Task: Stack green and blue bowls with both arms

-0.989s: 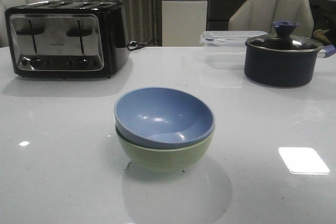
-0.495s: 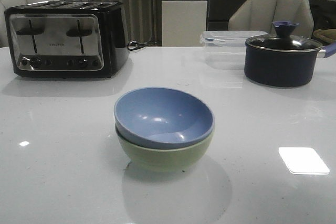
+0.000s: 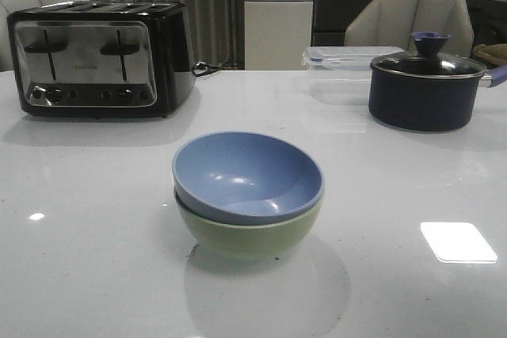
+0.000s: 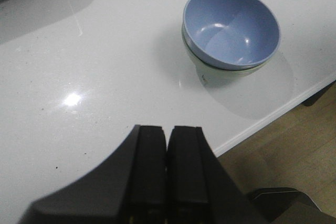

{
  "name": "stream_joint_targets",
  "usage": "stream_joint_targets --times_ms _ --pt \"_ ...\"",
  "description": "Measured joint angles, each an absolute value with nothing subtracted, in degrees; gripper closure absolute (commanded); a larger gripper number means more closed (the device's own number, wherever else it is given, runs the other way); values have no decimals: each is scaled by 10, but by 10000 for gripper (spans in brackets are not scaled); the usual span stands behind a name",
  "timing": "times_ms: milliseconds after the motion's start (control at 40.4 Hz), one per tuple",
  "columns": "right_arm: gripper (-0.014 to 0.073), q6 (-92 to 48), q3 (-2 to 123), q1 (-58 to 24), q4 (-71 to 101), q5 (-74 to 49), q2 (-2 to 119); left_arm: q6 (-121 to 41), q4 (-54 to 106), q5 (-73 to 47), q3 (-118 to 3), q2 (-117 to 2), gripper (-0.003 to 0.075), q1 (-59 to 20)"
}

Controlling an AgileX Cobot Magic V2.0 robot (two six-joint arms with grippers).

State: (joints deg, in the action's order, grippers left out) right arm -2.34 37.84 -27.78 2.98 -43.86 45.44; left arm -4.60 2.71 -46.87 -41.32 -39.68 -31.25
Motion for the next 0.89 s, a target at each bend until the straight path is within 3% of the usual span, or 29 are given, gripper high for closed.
stream_joint_targets --times_ms 569,890 --pt "537 -23 378 -278 30 -444 454 -42 18 -457 -405 -381 621 -306" --pt "537 -23 378 -278 30 -445 454 -42 8 -254 -232 -189 621 -120"
